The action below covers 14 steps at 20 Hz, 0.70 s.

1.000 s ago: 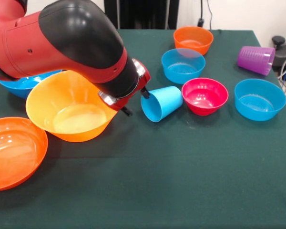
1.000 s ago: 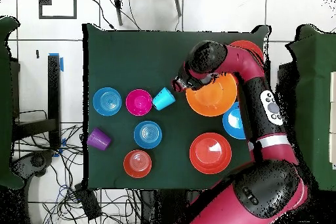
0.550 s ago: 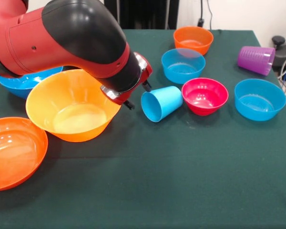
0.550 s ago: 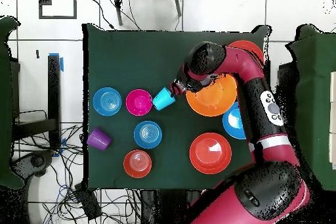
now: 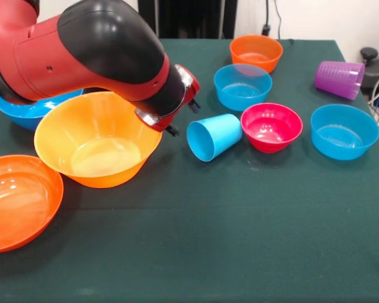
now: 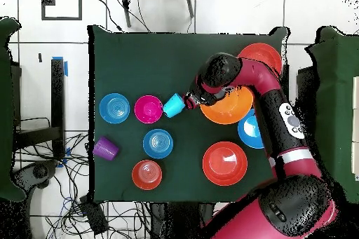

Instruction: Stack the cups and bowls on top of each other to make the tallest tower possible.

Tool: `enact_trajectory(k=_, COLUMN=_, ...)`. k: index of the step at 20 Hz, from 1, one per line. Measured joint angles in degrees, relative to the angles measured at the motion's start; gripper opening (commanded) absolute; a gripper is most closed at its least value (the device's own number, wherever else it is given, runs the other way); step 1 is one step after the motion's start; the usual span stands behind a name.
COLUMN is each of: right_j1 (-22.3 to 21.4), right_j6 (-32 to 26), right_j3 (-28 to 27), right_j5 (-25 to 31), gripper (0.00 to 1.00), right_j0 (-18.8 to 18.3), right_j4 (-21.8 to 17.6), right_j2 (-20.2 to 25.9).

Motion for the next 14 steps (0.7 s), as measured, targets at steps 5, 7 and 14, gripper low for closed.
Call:
enact_trajectory(k=5, right_j1=1.2, right_j6=0.0, right_j3=1.7, right_j5=-0.9, gripper=1.0, right_j0=-0.7, right_j4=0.1, right_j2=0.0)
enact_trajectory(k=7, right_j1=2.3, right_j6=0.0, right_j3=2.2, right_j5=-1.6, gripper=1.0, right_j0=-0.7, right_j4=0.1, right_j2=0.0)
enact_trajectory(k=14, right_j1=4.0, right_j6=0.0, right_j3=4.3, right_j5=-4.1, gripper=1.0, right_j0=-0.7, right_j4=0.3, right_j2=0.0)
